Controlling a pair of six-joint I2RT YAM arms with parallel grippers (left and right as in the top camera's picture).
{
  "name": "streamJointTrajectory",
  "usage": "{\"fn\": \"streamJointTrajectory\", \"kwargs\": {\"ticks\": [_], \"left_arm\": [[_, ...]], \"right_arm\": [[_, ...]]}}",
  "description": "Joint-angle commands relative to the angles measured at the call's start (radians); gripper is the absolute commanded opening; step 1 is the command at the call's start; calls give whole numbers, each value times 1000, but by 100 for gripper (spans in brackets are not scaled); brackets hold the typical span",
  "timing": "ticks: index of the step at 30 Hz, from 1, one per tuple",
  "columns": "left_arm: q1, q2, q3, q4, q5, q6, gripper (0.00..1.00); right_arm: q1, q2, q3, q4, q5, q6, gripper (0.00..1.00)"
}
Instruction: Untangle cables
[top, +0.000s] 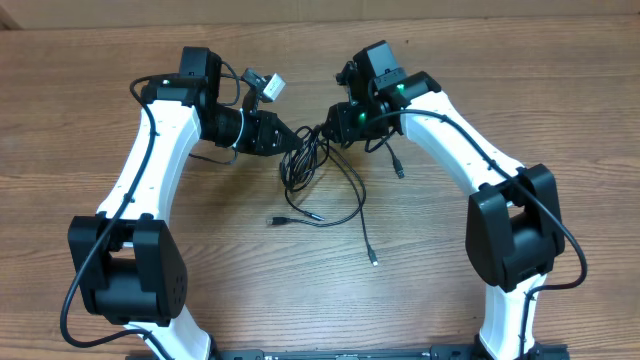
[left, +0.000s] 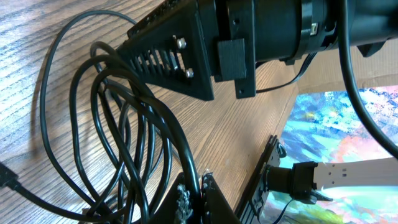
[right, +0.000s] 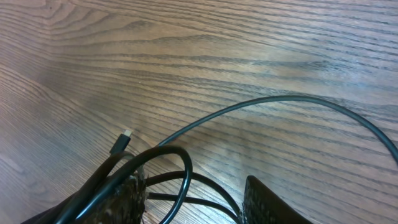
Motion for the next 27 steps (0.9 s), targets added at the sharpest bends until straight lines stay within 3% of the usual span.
{"fn": "streamJointTrajectory", "kwargs": {"ticks": [1, 15, 27], "left_arm": [[-4, -2, 24, -3, 45, 7, 4], [-3, -2, 24, -3, 52, -32, 4], [-3, -2, 24, -4, 55, -64, 4]], "right_arm": [[20, 3, -2, 15, 12, 2, 49], [78, 11, -19, 91, 61, -1, 49], [122, 18, -202, 457, 60, 0, 50]]}}
